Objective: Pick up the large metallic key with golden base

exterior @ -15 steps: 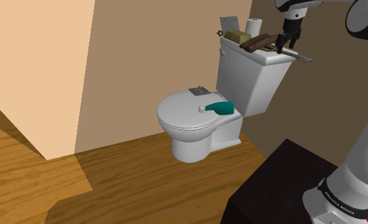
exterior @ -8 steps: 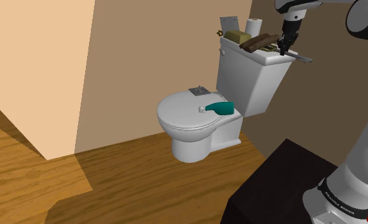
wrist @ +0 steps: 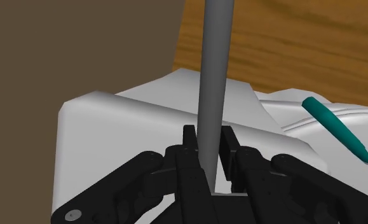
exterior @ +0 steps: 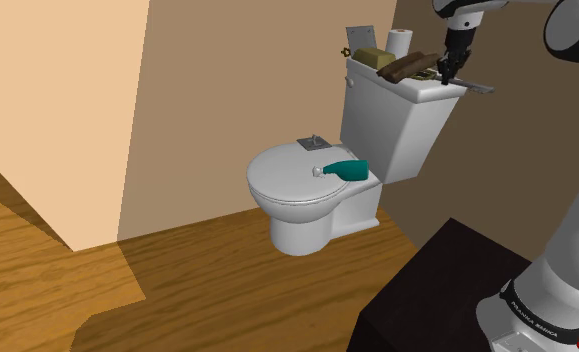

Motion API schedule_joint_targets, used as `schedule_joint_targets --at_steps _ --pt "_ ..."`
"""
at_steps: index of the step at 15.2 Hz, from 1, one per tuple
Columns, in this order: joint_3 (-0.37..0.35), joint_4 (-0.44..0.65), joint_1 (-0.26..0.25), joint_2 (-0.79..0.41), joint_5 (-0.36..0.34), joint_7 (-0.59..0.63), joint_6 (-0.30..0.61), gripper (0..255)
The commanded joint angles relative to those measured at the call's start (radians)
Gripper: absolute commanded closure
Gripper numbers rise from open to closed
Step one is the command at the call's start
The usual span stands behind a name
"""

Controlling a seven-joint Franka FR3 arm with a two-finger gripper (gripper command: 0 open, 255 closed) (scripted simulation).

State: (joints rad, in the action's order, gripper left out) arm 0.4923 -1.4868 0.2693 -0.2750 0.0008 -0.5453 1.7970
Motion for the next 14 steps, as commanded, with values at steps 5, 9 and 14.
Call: schedule_joint_targets --at_steps 5,9,14 --pt "0.003 0.096 0.010 -0.011 0.006 -0.011 -0.086 255" --pt "0.004 0.170 0.019 -0.025 0.014 -0.019 -0.145 255" --pt "0.005 0.235 0.028 -0.041 0.022 -0.026 -0.195 255"
